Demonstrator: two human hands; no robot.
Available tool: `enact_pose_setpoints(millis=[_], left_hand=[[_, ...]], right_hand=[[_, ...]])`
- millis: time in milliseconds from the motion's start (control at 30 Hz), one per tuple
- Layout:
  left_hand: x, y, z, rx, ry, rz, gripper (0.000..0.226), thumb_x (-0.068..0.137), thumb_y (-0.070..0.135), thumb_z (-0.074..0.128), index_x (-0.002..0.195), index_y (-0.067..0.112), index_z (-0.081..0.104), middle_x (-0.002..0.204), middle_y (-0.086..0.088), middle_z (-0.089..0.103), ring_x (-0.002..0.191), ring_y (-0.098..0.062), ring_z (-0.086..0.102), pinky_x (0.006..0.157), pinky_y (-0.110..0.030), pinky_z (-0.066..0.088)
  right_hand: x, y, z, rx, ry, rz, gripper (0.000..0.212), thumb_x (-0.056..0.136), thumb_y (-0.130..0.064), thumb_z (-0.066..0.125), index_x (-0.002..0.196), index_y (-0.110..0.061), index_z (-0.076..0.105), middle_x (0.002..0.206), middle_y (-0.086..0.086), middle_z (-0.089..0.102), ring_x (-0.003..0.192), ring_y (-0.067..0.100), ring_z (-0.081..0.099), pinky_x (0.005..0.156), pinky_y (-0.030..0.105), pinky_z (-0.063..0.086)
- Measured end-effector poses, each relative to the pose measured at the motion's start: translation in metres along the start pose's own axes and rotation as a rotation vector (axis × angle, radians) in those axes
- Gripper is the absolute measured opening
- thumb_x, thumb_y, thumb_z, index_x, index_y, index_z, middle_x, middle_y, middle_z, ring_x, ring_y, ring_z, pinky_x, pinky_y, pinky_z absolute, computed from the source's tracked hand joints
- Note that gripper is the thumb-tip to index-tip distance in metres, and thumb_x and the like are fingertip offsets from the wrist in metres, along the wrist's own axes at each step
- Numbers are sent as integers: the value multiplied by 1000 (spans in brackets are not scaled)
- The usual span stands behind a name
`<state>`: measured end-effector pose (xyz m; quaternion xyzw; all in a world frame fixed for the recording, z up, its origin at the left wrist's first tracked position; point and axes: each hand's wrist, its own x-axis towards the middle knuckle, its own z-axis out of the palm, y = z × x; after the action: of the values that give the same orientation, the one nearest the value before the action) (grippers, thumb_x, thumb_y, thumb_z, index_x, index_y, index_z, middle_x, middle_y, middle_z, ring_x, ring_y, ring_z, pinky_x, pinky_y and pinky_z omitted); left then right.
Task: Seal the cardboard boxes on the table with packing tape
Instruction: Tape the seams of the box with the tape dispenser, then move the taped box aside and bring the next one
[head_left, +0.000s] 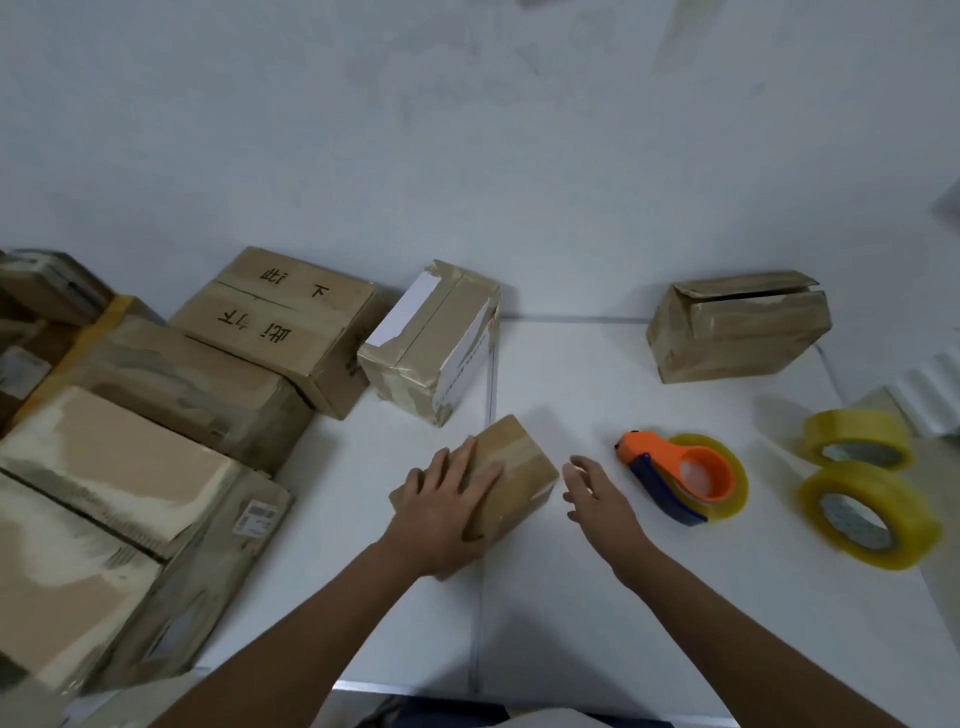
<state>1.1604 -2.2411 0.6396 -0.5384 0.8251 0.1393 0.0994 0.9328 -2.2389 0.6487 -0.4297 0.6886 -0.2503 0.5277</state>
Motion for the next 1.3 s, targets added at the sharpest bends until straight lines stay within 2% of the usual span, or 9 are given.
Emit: enact_pose_setpoints(millis=[200,333,467,633,867,1000,1100,1233,1300], left_hand=[[-45,-56,-2,-159,70,-516,90,88,69,47,155,36,-3,163,-5,-17,146,-39,10,110,-57,28],[-48,-81,-5,-205,115,-658,88,92,63,48,156,33,-5,162,0,-26,149,-45,-2,113,-65,18],[-34,-94,-11,-173,151,-601,81,99,50,46,158,26,-4,165,-6,-18,150,-41,-11,117,-62,7],[0,-58,-24,-187,284,-180,61,103,34,41,158,28,15,167,0,-6,153,-23,-8,121,-48,2],[74,16,-30,-496,108,148,39,100,18,51,139,23,55,157,0,38,140,-14,42,115,-27,28],[118,55,-52,-620,15,151,32,100,11,53,129,16,63,143,-3,55,130,-16,52,104,-11,31],[154,85,-71,-747,-32,86,29,101,12,52,126,17,65,132,5,59,107,-9,58,80,5,33],[204,126,-91,-947,-95,-65,28,101,17,54,126,24,66,137,9,55,121,-11,55,100,-16,42],[228,144,-97,-1051,-111,-132,28,100,17,55,125,24,65,139,4,56,121,-12,56,101,-23,43]], right_hand=[[6,-27,55,-85,-104,-53,48,100,-48,42,142,-25,41,136,-2,53,119,21,56,106,44,44],[11,-38,77,-126,-121,-60,49,99,-48,43,141,-22,43,131,-3,56,117,22,57,105,44,44],[16,-45,84,-145,-104,-57,49,99,-48,43,141,-22,43,132,-1,55,120,24,56,106,45,43],[17,-42,59,-107,-35,-31,50,97,-51,46,141,-26,43,132,-4,53,121,23,55,105,46,45],[15,-10,-58,-36,223,55,26,95,-30,61,120,-24,59,114,-5,63,105,16,60,99,45,50],[31,2,-146,-32,386,122,26,94,-22,60,120,-19,61,112,-1,63,104,22,60,100,45,48],[52,4,-205,54,462,123,27,96,-17,58,122,-11,60,101,5,65,96,24,63,94,45,53],[96,-3,-270,2,588,99,34,96,-21,57,129,-13,57,125,10,63,112,31,60,101,50,46],[118,-13,-294,4,600,83,41,97,-22,57,136,-11,51,136,9,55,123,32,53,106,46,41]])
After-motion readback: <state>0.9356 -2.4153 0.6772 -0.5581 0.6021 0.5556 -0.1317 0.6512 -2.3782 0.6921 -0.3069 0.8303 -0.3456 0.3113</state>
